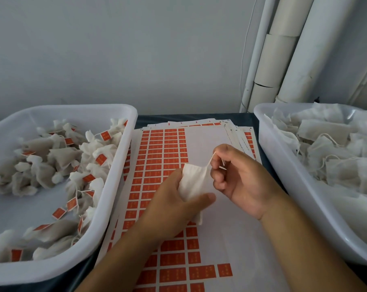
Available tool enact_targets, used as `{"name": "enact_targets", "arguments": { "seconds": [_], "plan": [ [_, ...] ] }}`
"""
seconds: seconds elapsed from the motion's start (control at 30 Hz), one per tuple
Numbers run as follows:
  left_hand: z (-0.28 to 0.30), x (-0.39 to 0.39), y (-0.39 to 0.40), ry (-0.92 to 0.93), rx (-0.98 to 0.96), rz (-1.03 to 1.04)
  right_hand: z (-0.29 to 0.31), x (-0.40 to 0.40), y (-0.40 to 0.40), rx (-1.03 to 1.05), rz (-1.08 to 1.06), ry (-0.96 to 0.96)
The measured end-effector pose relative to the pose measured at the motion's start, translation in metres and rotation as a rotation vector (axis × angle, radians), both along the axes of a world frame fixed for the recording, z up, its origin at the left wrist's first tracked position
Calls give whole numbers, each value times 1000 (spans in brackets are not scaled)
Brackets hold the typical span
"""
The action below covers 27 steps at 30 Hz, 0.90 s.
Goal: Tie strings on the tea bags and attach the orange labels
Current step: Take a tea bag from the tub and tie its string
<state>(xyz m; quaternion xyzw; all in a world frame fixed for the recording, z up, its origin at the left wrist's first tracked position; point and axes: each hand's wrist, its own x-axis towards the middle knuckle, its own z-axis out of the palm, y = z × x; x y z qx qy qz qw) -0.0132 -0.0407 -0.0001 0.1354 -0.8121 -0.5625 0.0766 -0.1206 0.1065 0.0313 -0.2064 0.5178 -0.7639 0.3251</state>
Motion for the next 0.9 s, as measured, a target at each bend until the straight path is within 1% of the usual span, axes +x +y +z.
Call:
{"name": "enact_targets", "arguments": {
  "seconds": [0.07,0.17,0.3,0.37,0.43,0.5,0.6,0.67,0.77,0.83,0.9],
  "plan": [
    [-3,-2,-1,3,-83,53,1,1,0,-45,0,-39],
    [-8,-3,-2,56,-259,78,3,1,1,-115,-2,-100],
    [-12,-3,-2,65,-458,62,8,-4,9,-296,50,-210],
    [-12,-3,1,83,-534,54,10,-3,11,-341,80,-219],
    [-13,-2,2,89,-606,57,9,-1,9,-304,64,-173],
    [-16,-1,3,82,-638,62,8,2,5,-207,25,-85],
    [-17,0,3,44,-608,47,8,7,-1,-110,-36,24],
    [-13,-1,3,62,-625,50,7,6,-1,-146,-84,6],
    [-12,-4,7,58,-723,37,6,2,1,-223,-115,-74],
    [-15,-3,11,21,-730,-6,5,1,1,-198,-104,-48],
    [-17,-1,14,12,-670,-70,4,1,0,-163,-84,7]
  ]
}}
